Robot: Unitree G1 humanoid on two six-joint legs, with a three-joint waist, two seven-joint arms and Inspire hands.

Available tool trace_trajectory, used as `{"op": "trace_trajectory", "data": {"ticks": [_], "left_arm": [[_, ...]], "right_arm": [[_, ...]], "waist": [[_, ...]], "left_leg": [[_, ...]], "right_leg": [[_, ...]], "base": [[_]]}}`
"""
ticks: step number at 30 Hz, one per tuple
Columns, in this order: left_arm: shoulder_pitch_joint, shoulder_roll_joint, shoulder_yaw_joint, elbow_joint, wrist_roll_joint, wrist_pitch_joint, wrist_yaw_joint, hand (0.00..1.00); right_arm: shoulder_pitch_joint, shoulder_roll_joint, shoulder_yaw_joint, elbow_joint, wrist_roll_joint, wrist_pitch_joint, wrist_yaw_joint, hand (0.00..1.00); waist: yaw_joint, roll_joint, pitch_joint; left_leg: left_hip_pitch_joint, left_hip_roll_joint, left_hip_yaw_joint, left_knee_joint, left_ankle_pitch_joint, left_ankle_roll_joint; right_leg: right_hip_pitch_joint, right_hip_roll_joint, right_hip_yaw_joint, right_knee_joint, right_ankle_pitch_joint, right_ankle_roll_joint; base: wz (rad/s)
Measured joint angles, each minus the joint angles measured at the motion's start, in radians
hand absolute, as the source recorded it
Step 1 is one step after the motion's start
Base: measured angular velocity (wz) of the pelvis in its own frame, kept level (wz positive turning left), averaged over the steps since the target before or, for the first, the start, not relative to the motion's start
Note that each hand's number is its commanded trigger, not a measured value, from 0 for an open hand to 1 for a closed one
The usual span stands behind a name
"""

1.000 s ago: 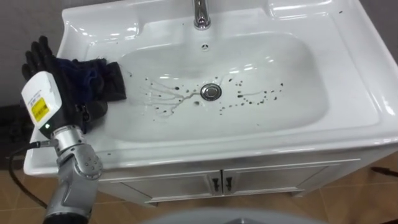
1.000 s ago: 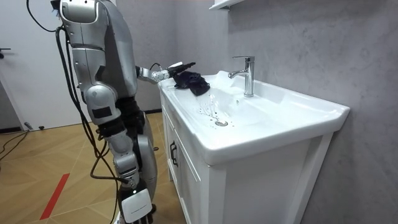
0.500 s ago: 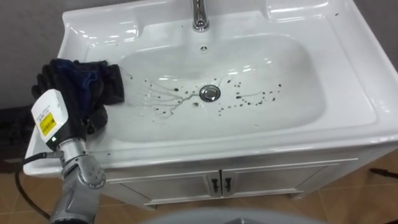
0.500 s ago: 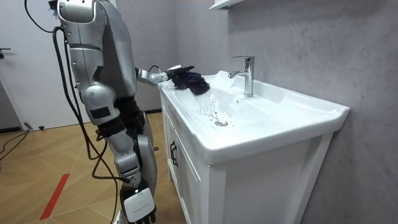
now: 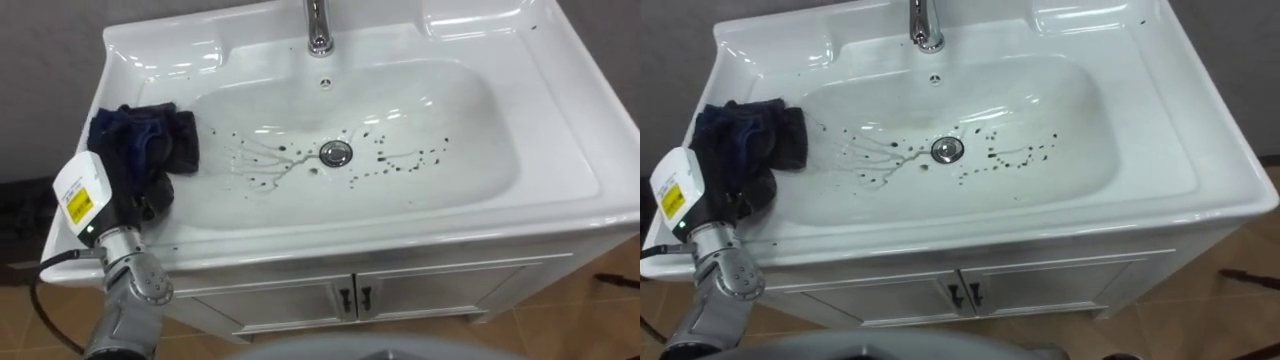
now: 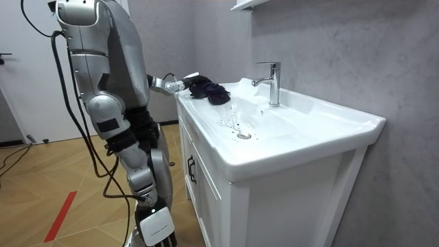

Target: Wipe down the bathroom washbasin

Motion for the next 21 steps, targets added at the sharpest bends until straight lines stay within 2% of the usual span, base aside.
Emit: {"op": "trace_trajectory", "data": {"ticks": [6, 12, 17, 21], "left_arm": [[-0.051, 0.012, 0.024, 0.068, 0.002, 0.0, 0.003, 1.0], [-0.07, 0.01, 0.034, 0.094, -0.003, 0.0, 0.001, 1.0], [-0.082, 0.003, 0.038, 0.097, -0.074, -0.002, -0.013, 1.0], [-0.084, 0.005, 0.046, 0.094, -0.153, -0.021, -0.043, 1.0]], "right_arm": [[0.001, 0.0, -0.017, 0.0, -0.015, 0.001, 0.011, 0.0], [0.001, 0.0, -0.037, 0.0, -0.037, 0.001, 0.012, 0.0], [-0.001, 0.0, -0.036, 0.001, -0.042, 0.001, 0.013, 0.0], [-0.005, 0.0, -0.034, 0.005, -0.041, 0.001, 0.013, 0.0]], "waist": [[-0.002, 0.002, -0.0016], [-0.002, 0.009, -0.0057], [0.0, 0.008, -0.0056], [0.003, 0.006, -0.0054]], "left_leg": [[0.012, -0.001, -0.002, -0.001, 0.0, 0.0], [0.014, -0.001, -0.002, -0.005, 0.0, 0.0], [0.017, -0.003, -0.002, -0.004, 0.0, 0.0], [0.025, -0.003, -0.003, -0.002, 0.0, 0.0]], "right_leg": [[0.009, 0.0, 0.004, -0.002, 0.0, 0.0], [0.009, 0.0, 0.004, 0.0, 0.0, 0.0], [0.015, -0.002, 0.003, 0.001, -0.002, 0.001], [0.019, -0.003, 0.002, -0.001, -0.003, 0.001]], "base": [[-0.03], [0.0], [0.0], [0.0]]}}
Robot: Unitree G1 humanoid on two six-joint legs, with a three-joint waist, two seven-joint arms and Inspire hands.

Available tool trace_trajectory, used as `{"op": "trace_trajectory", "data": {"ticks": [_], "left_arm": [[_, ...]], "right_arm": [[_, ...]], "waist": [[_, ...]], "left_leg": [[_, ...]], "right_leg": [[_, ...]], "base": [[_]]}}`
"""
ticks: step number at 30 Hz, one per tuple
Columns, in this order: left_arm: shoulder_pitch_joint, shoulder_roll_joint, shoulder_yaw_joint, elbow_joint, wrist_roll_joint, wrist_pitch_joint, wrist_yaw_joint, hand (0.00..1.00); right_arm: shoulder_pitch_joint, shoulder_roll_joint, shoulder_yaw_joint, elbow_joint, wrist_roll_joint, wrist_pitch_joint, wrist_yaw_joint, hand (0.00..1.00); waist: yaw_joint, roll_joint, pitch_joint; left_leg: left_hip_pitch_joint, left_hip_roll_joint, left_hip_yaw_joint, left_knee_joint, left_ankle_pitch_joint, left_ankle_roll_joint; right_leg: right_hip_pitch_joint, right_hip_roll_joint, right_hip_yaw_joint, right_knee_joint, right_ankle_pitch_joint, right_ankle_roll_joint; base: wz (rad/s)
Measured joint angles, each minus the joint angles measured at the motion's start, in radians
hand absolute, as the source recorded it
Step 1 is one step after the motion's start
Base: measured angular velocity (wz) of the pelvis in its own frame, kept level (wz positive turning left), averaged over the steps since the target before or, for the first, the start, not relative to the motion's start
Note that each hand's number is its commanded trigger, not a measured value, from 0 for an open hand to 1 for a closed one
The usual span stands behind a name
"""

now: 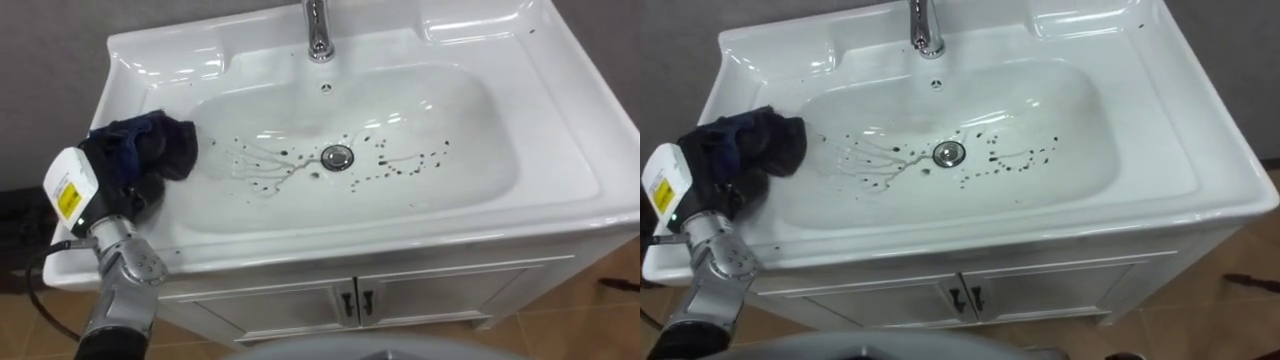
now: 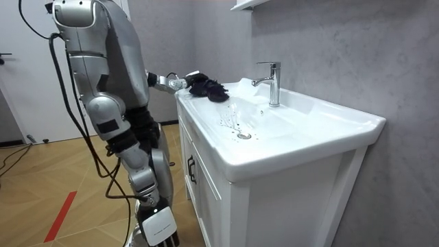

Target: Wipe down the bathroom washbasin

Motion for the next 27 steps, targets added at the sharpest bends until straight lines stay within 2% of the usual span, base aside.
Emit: {"op": "trace_trajectory", "data": {"ticks": [3, 8, 11, 16, 18, 19, 27], "left_arm": [[0.002, 0.002, 0.003, -0.023, -0.033, -0.004, -0.022, 1.0], [0.03, 0.001, 0.022, -0.143, -0.087, 0.006, -0.094, 1.0], [0.04, -0.001, 0.006, -0.194, -0.117, 0.012, -0.118, 1.0], [0.043, -0.004, -0.012, -0.245, -0.132, 0.012, -0.143, 1.0], [0.043, -0.006, -0.036, -0.285, -0.13, 0.011, -0.147, 1.0], [0.043, -0.006, -0.053, -0.299, -0.13, 0.011, -0.147, 1.0], [0.044, -0.006, -0.153, -0.401, -0.122, 0.01, -0.164, 1.0]], "right_arm": [[-0.001, 0.002, 0.0, -0.001, 0.0, 0.0, -0.002, 0.0], [-0.008, 0.01, -0.001, -0.004, 0.003, -0.002, -0.002, 0.0], [-0.014, 0.01, 0.003, -0.009, 0.014, -0.023, -0.002, 0.0], [-0.027, 0.008, 0.024, -0.001, 0.018, -0.066, -0.009, 0.0], [-0.027, 0.007, 0.027, 0.001, 0.027, -0.08, -0.016, 0.0], [-0.03, 0.007, 0.033, 0.005, 0.042, -0.081, -0.023, 0.0], [-0.046, 0.013, 0.036, 0.043, 0.044, -0.116, -0.055, 0.0]], "waist": [[0.001, -0.005, -0.0006], [0.015, -0.032, -0.0014], [0.02, -0.044, 0.001], [0.018, -0.044, 0.0062], [0.017, -0.041, 0.0164], [0.018, -0.037, 0.0159], [-0.014, -0.041, 0.022]], "left_leg": [[-0.002, -0.001, -0.002, 0.002, 0.0, 0.0], [-0.016, -0.002, -0.015, 0.006, 0.0, 0.0], [-0.029, -0.005, -0.032, 0.009, 0.0, 0.0], [-0.056, -0.009, -0.059, 0.021, 0.0, 0.0], [-0.078, -0.009, -0.07, 0.03, 0.0, 0.0], [-0.085, -0.009, -0.071, 0.03, 0.0, 0.0], [-0.097, -0.012, -0.078, 0.035, 0.0, 0.0]], "right_leg": [[-0.002, -0.002, -0.005, 0.0, -0.003, 0.001], [-0.005, -0.002, -0.019, 0.0, -0.003, 0.001], [-0.002, -0.003, -0.032, -0.001, -0.002, 0.001], [-0.014, -0.007, -0.064, -0.004, -0.003, 0.002], [-0.028, -0.006, -0.074, -0.003, -0.003, 0.002], [-0.036, -0.006, -0.074, -0.002, -0.002, 0.002], [-0.036, -0.008, -0.07, -0.001, -0.002, 0.002]], "base": [[0.04], [0.09], [0.16], [0.18], [0.14], [0.05], [0.02]]}}
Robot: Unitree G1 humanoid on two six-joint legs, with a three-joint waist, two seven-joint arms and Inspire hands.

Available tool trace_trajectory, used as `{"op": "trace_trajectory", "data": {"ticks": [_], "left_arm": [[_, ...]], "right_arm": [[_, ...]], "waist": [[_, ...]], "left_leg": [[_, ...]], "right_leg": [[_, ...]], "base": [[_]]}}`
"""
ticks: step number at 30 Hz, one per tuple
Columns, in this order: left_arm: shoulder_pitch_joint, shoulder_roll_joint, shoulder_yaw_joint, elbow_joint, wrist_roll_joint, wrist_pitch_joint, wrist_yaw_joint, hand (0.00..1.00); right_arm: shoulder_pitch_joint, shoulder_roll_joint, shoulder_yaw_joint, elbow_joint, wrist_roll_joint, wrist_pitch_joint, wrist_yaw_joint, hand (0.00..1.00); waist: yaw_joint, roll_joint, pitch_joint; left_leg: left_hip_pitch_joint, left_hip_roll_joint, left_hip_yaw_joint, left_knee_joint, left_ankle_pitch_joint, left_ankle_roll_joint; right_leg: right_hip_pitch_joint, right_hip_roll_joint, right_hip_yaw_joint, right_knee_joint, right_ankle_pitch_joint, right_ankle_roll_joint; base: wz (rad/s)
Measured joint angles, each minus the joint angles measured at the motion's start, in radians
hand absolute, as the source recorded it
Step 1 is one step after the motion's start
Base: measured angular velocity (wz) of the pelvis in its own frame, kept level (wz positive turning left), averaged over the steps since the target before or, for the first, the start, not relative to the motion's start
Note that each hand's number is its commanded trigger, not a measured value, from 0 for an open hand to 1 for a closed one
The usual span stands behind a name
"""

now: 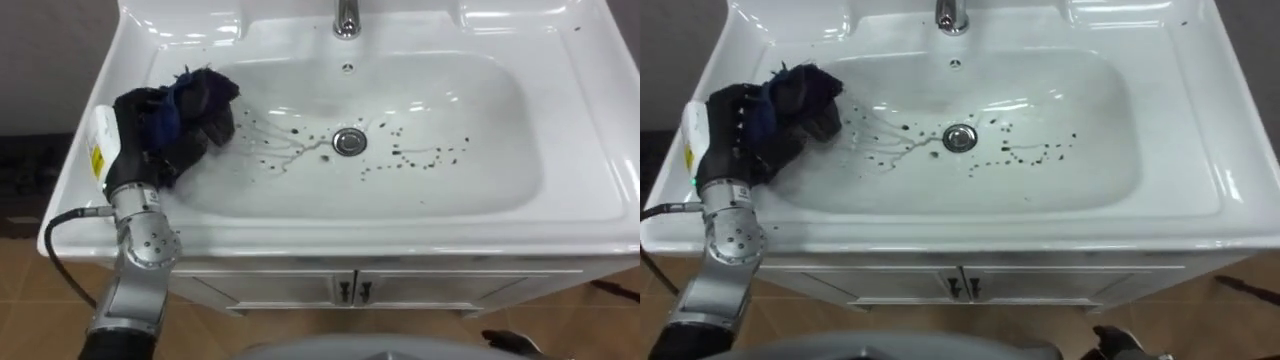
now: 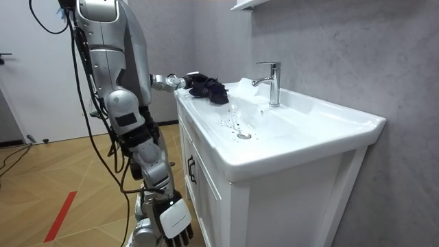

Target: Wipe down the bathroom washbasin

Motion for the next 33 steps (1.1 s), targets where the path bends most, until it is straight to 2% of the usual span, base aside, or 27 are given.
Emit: {"op": "trace_trajectory", "data": {"ticks": [4, 7, 13, 17, 26, 29, 30, 31, 33], "left_arm": [[-0.002, 0.0, -0.029, -0.038, 0.06, -0.003, -0.031, 0.93], [-0.013, 0.0, -0.047, -0.039, 0.085, -0.003, -0.035, 1.0], [-0.028, 0.001, -0.062, -0.04, 0.112, -0.005, -0.049, 1.0], [-0.028, 0.011, -0.075, -0.04, 0.166, -0.004, -0.056, 1.0], [-0.029, 0.012, -0.077, -0.024, 0.239, 0.013, -0.075, 1.0], [-0.032, 0.013, -0.077, 0.035, 0.239, 0.042, -0.083, 1.0], [-0.032, 0.013, -0.077, 0.051, 0.24, 0.067, -0.101, 1.0], [-0.032, 0.013, -0.077, 0.058, 0.241, 0.076, -0.109, 1.0], [-0.032, 0.013, -0.077, 0.082, 0.249, 0.111, -0.14, 1.0]], "right_arm": [[-0.009, 0.0, -0.001, 0.01, 0.0, 0.0, 0.0, 0.0], [-0.011, 0.0, 0.0, 0.025, 0.0, -0.003, -0.002, 0.0], [-0.009, 0.005, 0.006, 0.048, 0.0, 0.006, 0.0, 0.0], [-0.009, 0.006, 0.048, 0.072, 0.004, 0.008, 0.01, 0.0], [-0.009, 0.006, 0.06, 0.071, -0.003, 0.046, 0.027, 0.0], [-0.003, 0.006, 0.06, 0.066, -0.002, 0.051, 0.033, 0.0], [0.001, 0.006, 0.06, 0.062, -0.002, 0.052, 0.033, 0.0], [0.002, 0.006, 0.06, 0.062, -0.003, 0.054, 0.033, 0.0], [0.002, 0.006, 0.058, 0.059, -0.005, 0.074, 0.033, 0.0]], "waist": [[-0.025, 0.007, 0.0022], [-0.034, 0.012, 0.0014], [-0.04, 0.013, 0.0015], [-0.042, 0.014, 0.0022], [-0.049, 0.017, 0.0057], [-0.05, 0.022, 0.0033], [-0.051, 0.023, 0.0032], [-0.053, 0.026, 0.0026], [-0.055, 0.028, 0.0026]], "left_leg": [[0.001, 0.001, 0.007, 0.0, 0.0, 0.0], [0.002, 0.002, 0.011, 0.001, 0.0, 0.0], [0.003, 0.003, 0.015, 0.001, 0.0, 0.0], [0.0, 0.006, 0.019, 0.0, 0.0, 0.0], [-0.004, 0.007, 0.024, 0.001, 0.0, 0.0], [-0.005, 0.007, 0.029, 0.001, 0.0, 0.0], [-0.005, 0.008, 0.029, 0.001, 0.0, 0.0], [-0.006, 0.008, 0.03, 0.001, 0.0, 0.0], [-0.009, 0.008, 0.032, 0.0, 0.0, 0.0]], "right_leg": [[-0.001, -0.001, -0.002, -0.001, 0.0, 0.0], [-0.002, 0.0, 0.0, -0.001, 0.0, 0.0], [-0.01, 0.0, 0.005, 0.005, 0.0, 0.0], [-0.015, 0.0, 0.01, 0.018, 0.0, 0.0], [-0.026, 0.003, 0.018, 0.016, 0.0, -0.001], [-0.032, 0.003, 0.024, 0.017, 0.001, -0.001], [-0.032, 0.003, 0.025, 0.017, 0.001, -0.001], [-0.033, 0.003, 0.025, 0.017, 0.001, -0.001], [-0.036, 0.003, 0.026, 0.018, 0.001, -0.001]], "base": [[-0.01], [-0.03], [0.0], [-0.02], [-0.02], [-0.05], [0.0], [0.0], [0.0]]}}
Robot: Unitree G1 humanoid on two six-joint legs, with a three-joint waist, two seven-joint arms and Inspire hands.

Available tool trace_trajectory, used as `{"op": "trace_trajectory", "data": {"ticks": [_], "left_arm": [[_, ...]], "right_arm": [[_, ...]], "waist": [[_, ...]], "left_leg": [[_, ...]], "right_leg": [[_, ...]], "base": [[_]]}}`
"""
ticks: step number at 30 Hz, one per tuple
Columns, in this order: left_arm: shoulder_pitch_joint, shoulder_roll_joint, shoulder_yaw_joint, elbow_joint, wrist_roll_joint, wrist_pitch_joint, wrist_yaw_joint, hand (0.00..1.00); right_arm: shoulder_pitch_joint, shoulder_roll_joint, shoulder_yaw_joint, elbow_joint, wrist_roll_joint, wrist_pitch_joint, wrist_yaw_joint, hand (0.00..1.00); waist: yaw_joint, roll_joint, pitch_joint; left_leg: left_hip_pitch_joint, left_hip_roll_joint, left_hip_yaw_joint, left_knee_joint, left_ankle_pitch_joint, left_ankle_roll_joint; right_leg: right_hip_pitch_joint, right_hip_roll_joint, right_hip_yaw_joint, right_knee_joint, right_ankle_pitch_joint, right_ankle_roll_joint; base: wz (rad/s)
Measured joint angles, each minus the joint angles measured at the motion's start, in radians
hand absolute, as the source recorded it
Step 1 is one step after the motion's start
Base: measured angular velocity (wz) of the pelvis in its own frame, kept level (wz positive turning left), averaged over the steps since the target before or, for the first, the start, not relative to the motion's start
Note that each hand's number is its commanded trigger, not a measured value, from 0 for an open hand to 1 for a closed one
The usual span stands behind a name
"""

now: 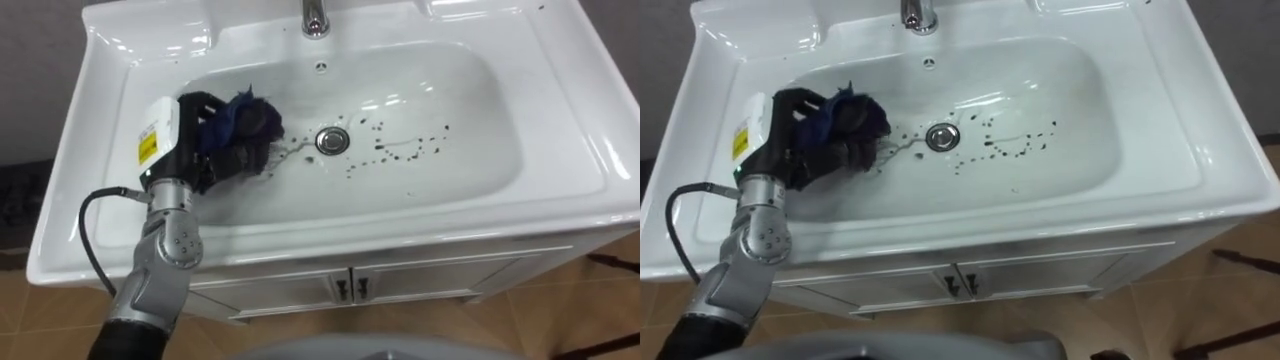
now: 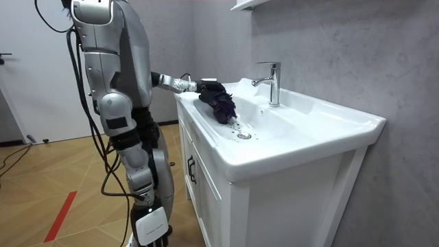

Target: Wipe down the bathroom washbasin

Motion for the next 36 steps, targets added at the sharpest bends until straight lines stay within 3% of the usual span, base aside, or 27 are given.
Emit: {"op": "trace_trajectory", "data": {"ticks": [5, 7, 11, 13, 21, 26, 30, 32, 36], "left_arm": [[-0.025, 0.005, 0.001, 0.051, 0.056, 0.014, -0.053, 1.0], [-0.057, 0.007, 0.001, 0.089, 0.099, 0.023, -0.075, 1.0], [-0.062, 0.019, 0.002, 0.087, 0.208, 0.03, -0.099, 1.0], [-0.067, 0.037, 0.002, 0.086, 0.267, 0.041, -0.108, 1.0], [-0.155, 0.122, 0.002, 0.126, 0.323, 0.089, -0.113, 1.0], [-0.18, 0.124, 0.001, 0.128, 0.431, 0.105, -0.131, 1.0], [-0.188, 0.123, -0.024, 0.128, 0.468, 0.121, -0.154, 1.0], [-0.195, 0.123, -0.029, 0.136, 0.468, 0.121, -0.166, 1.0], [-0.197, 0.123, -0.054, 0.149, 0.468, 0.124, -0.221, 1.0]], "right_arm": [[0.019, -0.002, -0.009, -0.04, -0.001, 0.017, 0.0, 0.0], [0.025, -0.002, -0.022, -0.059, -0.001, 0.019, 0.0, 0.0], [0.025, -0.003, -0.052, -0.061, -0.003, 0.019, 0.002, 0.0], [0.028, -0.005, -0.06, -0.059, -0.002, 0.019, 0.0, 0.0], [0.042, -0.011, -0.074, -0.061, -0.029, 0.02, 0.0, 0.0], [0.04, -0.026, -0.071, -0.062, -0.029, 0.019, -0.004, 0.0], [0.033, -0.03, -0.065, -0.058, -0.029, 0.019, -0.024, 0.0], [0.031, -0.03, -0.064, -0.059, -0.03, 0.018, -0.024, 0.0], [0.021, -0.034, -0.071, -0.063, -0.03, 0.019, -0.033, 0.0]], "waist": [[-0.001, 0.006, 0.0029], [0.0, 0.016, 0.0034], [-0.022, 0.032, 0.0027], [-0.025, 0.043, -0.0027], [-0.049, 0.071, 0.0042], [-0.054, 0.083, -0.0002], [-0.077, 0.079, 0.0042], [-0.085, 0.076, 0.0103], [-0.106, 0.076, 0.0108]], "left_leg": [[-0.001, 0.003, 0.004, 0.001, 0.0, 0.0], [0.0, 0.004, 0.006, 0.001, 0.0, 0.0], [0.01, 0.005, 0.01, -0.002, 0.0, 0.0], [0.01, 0.009, 0.025, -0.003, 0.0, 0.0], [0.008, 0.011, 0.036, -0.004, 0.0, 0.0], [0.002, 0.011, 0.042, -0.001, 0.0, 0.0], [0.006, 0.01, 0.042, 0.001, 0.0, 0.0], [0.006, 0.011, 0.045, 0.001, 0.0, 0.0], [-0.007, 0.011, 0.051, 0.001, 0.0, 0.0]], "right_leg": [[0.005, 0.002, 0.001, 0.002, 0.002, -0.004], [0.004, 0.002, 0.004, 0.003, 0.003, -0.005], [0.005, 0.003, 0.007, 0.001, 0.004, -0.005], [0.005, 0.007, 0.027, 0.001, 0.006, -0.007], [-0.002, 0.007, 0.033, 0.001, 0.009, -0.007], [-0.013, 0.008, 0.044, 0.004, 0.009, -0.007], [-0.007, 0.007, 0.053, 0.004, 0.009, -0.007], [-0.009, 0.007, 0.055, 0.004, 0.009, -0.007], [-0.028, 0.008, 0.066, 0.001, 0.008, -0.006]], "base": [[-0.01], [-0.02], [-0.03], [-0.18], [-0.04], [-0.04], [0.0], [-0.02], [-0.03]]}}
